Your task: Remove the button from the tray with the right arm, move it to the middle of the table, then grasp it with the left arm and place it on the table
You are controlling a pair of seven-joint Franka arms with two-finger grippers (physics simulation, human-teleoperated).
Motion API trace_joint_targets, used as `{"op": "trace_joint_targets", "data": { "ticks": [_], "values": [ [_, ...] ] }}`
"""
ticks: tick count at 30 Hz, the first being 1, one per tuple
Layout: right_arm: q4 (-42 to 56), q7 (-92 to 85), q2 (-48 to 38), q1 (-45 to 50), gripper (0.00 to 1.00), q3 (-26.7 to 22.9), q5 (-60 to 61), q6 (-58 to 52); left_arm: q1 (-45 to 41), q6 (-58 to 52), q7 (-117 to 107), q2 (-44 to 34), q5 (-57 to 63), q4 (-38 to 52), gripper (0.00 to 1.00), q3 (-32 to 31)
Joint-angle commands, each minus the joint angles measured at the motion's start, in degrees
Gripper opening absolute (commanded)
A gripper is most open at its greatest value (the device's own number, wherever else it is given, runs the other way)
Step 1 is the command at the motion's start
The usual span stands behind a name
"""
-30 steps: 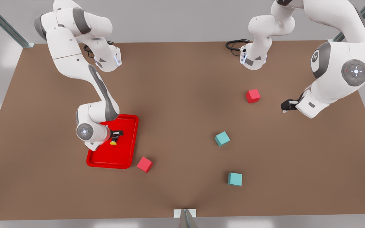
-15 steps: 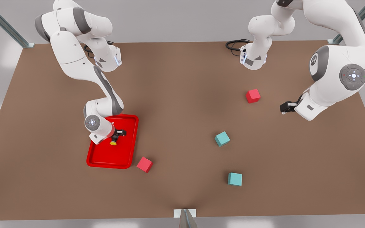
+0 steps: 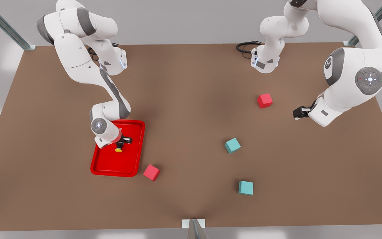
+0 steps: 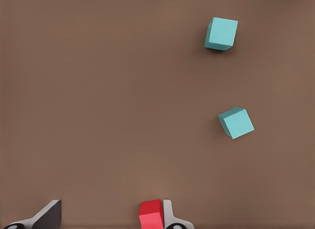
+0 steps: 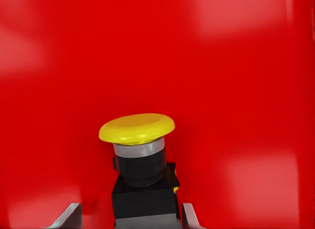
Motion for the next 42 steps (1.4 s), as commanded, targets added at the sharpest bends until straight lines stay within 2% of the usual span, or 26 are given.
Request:
{"op": "trace_joint_targets", "data": {
  "ticks": [1, 3, 8, 12, 14, 18, 21, 26, 32, 34, 36, 42],
  "values": [
    [0.02, 5.50, -0.08, -0.20, 0.51, 0.00, -0.04, -1.02, 0.07, -0.08, -0.09, -0.06, 0.04, -0.05, 1.00, -0.02],
    [0.11, 4.54, -0.08, -0.29, 0.45, 0.09, -0.04, -2.26, 0.07, -0.08, -0.09, -0.06, 0.04, 0.04, 1.00, -0.02],
    [0.81, 2.16, -0.17, -0.29, 0.40, 0.00, -0.04, -2.34, 0.07, -0.08, 0.00, -0.06, 0.04, 0.04, 1.00, -0.02],
    [9.51, 1.28, -0.52, 0.32, 0.40, 0.18, -0.04, -14.64, 0.07, -0.17, 0.00, -0.06, 0.04, 0.04, 1.00, -0.02],
    [15.31, 2.42, -0.34, 0.41, 0.40, 3.43, 0.23, -19.13, 0.07, -0.17, 0.00, -0.06, 0.04, 0.04, 1.00, -0.02],
    [22.69, 3.39, -0.26, 1.99, 0.40, 7.47, 0.58, -24.67, 0.07, -0.08, 0.00, -0.06, 0.04, -0.05, 1.00, -0.02],
    [27.44, 9.62, 0.53, 8.40, 0.40, 7.65, 0.75, -24.93, -0.02, -0.08, 0.00, -0.06, 0.04, -0.05, 1.00, -0.02],
    [36.67, 14.90, 7.83, 15.17, 0.40, 7.56, 3.83, -25.11, 0.07, -0.08, 0.00, 0.29, 0.04, -0.05, 1.00, -0.02],
    [51.61, 35.20, 18.20, 28.09, 0.39, 6.95, 3.30, -25.72, 0.07, -0.08, 0.00, 0.38, 0.04, -0.05, 1.00, -0.02],
    [57.58, 39.07, 22.50, 31.96, 0.39, 3.87, 3.48, -25.72, -0.02, 0.00, 0.00, 0.38, 0.04, -0.05, 1.00, -0.02],
    [62.42, 42.85, 26.11, 33.81, 0.39, 3.08, 3.48, -25.81, 0.07, 0.00, 0.00, 0.46, 0.04, -0.05, 1.00, -0.02],
    [64.36, 46.20, 29.10, 35.83, 0.39, 2.99, 3.48, -25.28, -0.02, 0.53, 0.00, 1.26, 0.04, 0.04, 1.00, -0.02]
  ]
}}
